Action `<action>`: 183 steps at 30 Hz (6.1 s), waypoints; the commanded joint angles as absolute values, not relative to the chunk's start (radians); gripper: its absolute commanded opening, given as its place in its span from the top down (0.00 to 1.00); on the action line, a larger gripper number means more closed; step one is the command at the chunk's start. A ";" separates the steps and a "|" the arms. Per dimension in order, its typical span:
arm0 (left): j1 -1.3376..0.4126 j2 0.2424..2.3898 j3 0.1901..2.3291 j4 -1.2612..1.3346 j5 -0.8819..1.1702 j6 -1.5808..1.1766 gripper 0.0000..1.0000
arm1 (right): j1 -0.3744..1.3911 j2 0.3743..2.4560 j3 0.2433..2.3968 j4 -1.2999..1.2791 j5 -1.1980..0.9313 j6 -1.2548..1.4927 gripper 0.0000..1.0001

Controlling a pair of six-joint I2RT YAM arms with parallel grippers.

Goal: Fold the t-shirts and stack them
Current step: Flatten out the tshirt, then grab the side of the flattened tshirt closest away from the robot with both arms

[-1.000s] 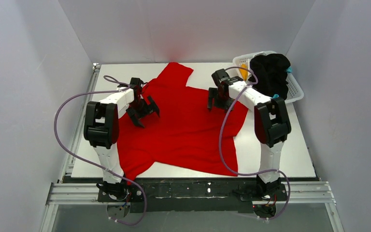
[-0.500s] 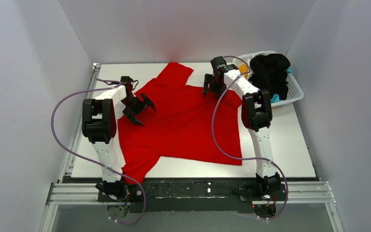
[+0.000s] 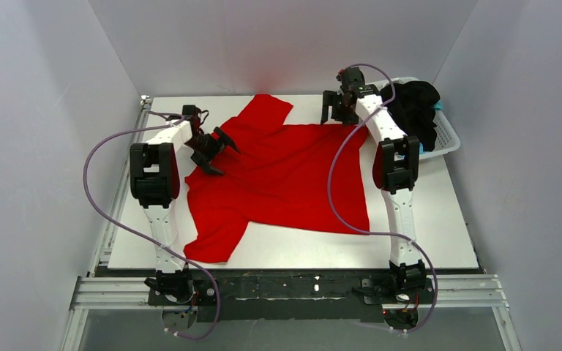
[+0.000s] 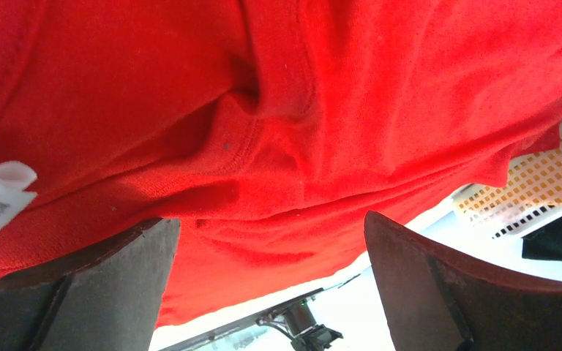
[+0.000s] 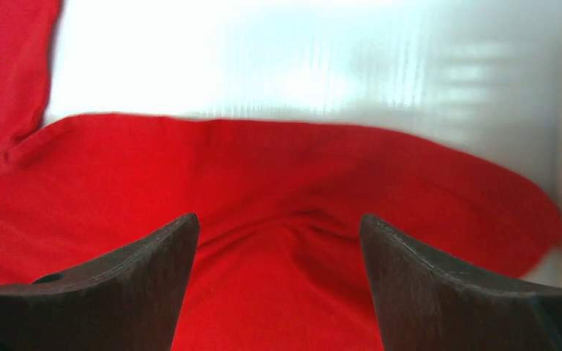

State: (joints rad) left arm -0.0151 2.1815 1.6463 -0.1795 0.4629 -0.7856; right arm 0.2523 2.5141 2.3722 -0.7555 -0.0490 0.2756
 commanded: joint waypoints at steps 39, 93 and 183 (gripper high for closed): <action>-0.295 1.036 0.496 -0.440 0.049 -0.961 0.07 | 0.483 1.334 1.021 -0.585 0.142 0.552 0.11; -0.634 1.080 0.869 -0.887 -0.106 -0.805 0.02 | 0.483 1.263 0.940 -0.656 0.188 0.588 0.12; -0.457 1.124 0.762 -0.677 0.460 -0.784 1.00 | 0.516 1.001 0.735 -0.906 0.156 1.018 0.99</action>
State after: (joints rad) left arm -0.4610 1.0454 0.6720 -0.6662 0.3939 -0.8143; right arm 0.5129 0.9668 0.6464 -0.9810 0.1066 1.0420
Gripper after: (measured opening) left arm 0.022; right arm 0.022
